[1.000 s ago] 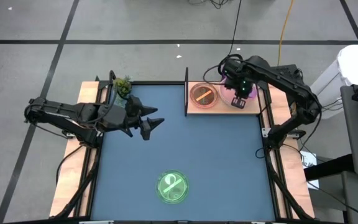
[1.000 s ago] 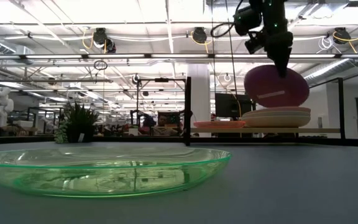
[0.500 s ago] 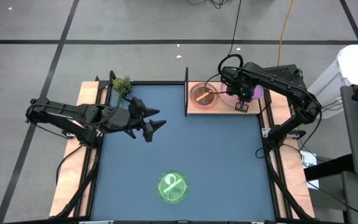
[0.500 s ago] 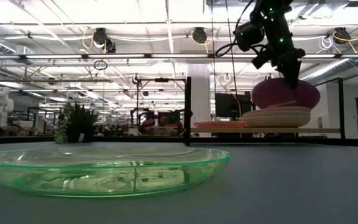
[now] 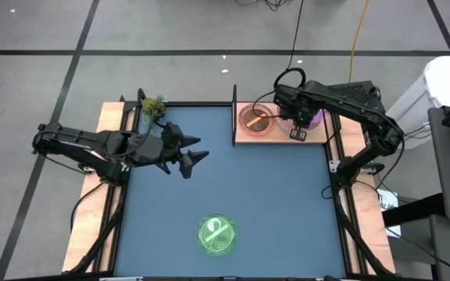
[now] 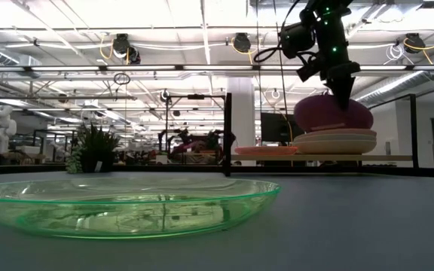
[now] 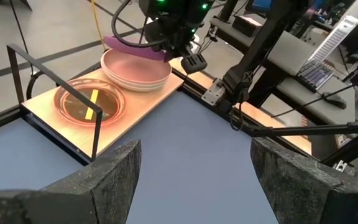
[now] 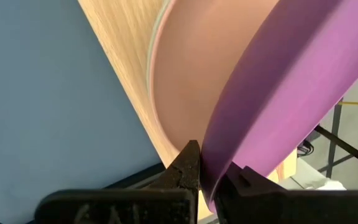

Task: Place and stack plates onto a shelf
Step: Stack the purple plate on the light brown plate on the shelf

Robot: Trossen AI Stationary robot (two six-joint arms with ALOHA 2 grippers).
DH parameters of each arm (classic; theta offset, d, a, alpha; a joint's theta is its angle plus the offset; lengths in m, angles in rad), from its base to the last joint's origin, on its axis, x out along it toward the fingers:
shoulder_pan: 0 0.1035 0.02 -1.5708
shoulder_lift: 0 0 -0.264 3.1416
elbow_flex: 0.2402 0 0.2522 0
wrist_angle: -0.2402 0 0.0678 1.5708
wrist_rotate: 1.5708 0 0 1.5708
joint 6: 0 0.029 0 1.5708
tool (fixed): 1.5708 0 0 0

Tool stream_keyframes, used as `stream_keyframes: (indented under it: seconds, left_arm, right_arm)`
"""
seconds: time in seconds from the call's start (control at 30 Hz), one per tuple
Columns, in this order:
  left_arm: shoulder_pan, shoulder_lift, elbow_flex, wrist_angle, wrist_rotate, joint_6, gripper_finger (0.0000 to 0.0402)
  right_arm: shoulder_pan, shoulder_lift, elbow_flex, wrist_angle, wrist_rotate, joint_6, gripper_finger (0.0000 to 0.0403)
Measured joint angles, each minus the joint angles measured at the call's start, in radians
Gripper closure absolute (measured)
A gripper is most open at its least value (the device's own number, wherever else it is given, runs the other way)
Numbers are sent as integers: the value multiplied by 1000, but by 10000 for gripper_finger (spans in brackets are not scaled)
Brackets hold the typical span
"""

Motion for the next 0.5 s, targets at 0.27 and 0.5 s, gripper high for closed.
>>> stream_keyframes:
  seconds: [0.27,0.5]
  left_arm:
    - [0,0,0,0,0,15,98]
    - [0,0,0,0,0,15,98]
  right_arm:
    - [-1,0,-29,5,-23,-11,397]
    - [0,0,-122,9,-6,-11,397]
